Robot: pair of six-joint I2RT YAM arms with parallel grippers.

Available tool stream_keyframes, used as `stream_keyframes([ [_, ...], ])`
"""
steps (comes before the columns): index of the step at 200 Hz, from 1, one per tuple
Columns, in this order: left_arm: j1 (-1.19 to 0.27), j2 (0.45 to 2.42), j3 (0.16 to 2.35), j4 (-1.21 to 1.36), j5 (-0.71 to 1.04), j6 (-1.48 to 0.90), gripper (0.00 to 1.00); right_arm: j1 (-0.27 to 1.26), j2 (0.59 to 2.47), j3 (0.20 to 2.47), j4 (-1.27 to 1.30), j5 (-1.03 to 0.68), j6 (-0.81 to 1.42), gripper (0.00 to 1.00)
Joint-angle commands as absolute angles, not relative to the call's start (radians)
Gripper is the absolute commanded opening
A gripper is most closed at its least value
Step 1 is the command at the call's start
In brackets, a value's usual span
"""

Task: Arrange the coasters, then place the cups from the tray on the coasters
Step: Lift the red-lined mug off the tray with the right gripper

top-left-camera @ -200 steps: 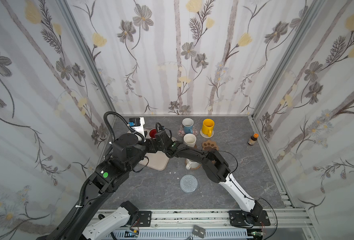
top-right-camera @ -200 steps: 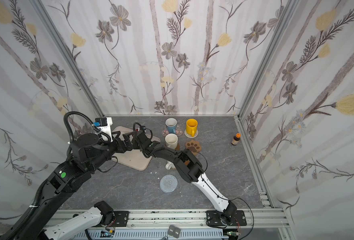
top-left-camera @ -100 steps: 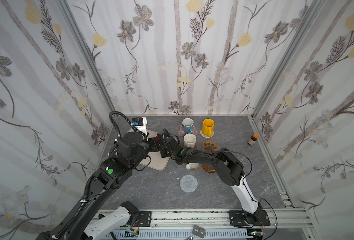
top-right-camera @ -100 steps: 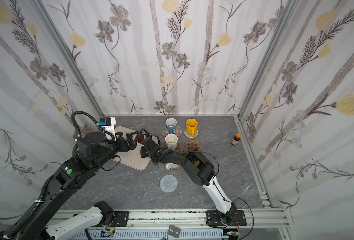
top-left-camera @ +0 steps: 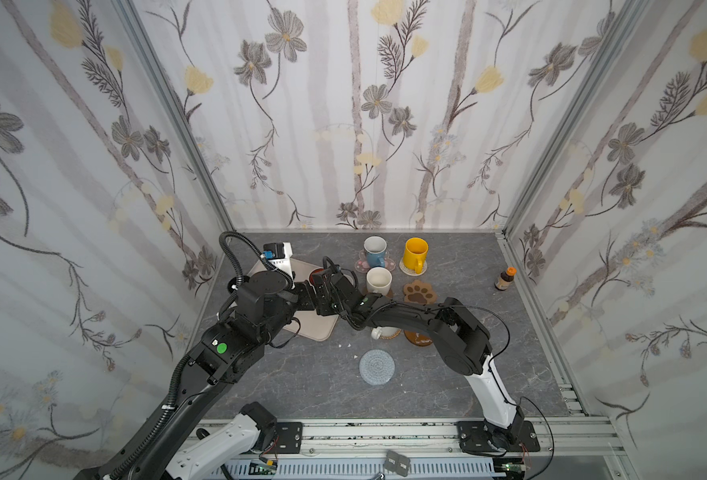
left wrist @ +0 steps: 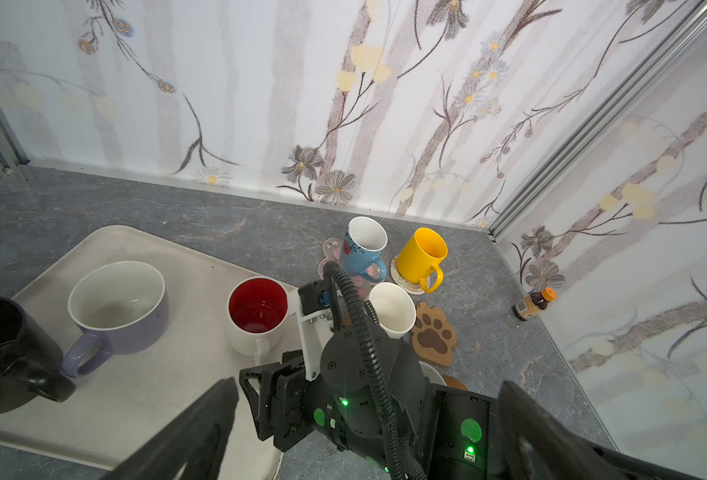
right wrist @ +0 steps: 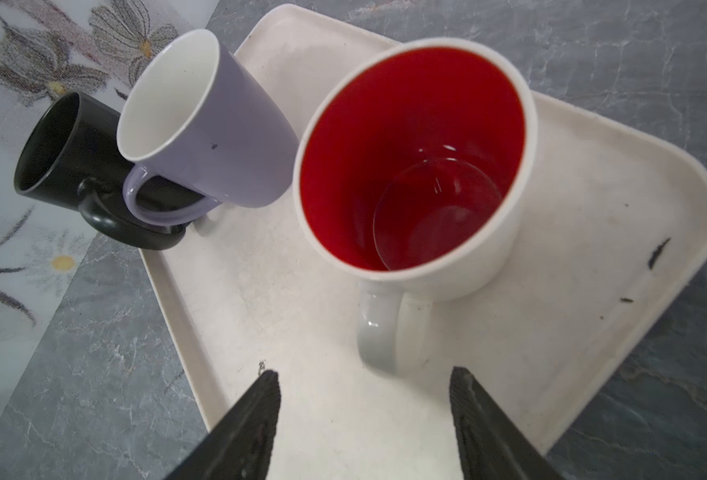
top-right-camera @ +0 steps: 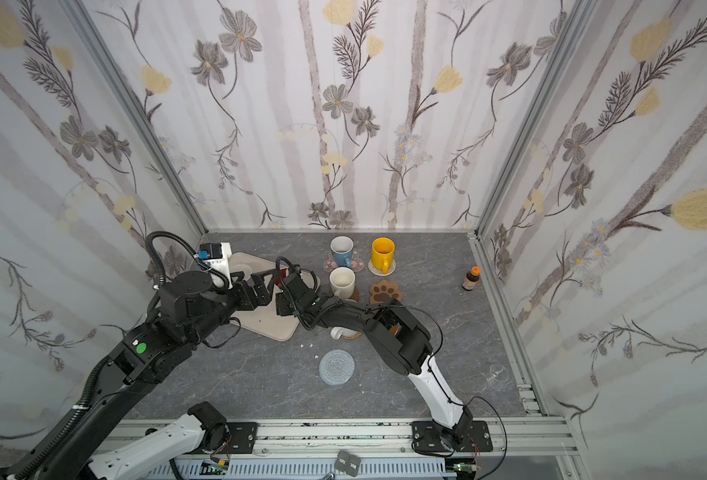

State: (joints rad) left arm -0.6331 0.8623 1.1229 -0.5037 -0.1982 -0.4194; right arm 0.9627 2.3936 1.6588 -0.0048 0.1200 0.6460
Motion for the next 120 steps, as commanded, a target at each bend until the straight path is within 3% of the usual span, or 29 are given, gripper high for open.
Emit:
stream_keyframes([
  [1, -0.632, 0.862, 1.114, -0.472, -0.215, -0.416, 1.0, 0.968, 2.445, 1.74, -0.094, 0.211, 0.644, 0.63],
  [63, -0.633, 0.855, 1.108, -0.471, -0.195, -0.393, 1.0, 0.968, 2.542, 1.889, -0.211, 0.33, 0.642, 0.5],
  [120, -0.632, 0.851, 1.091, -0.463, -0.205, -0.367, 1.0, 0.95, 2.56, 1.933, -0.275, 0.31, 0.625, 0.38],
])
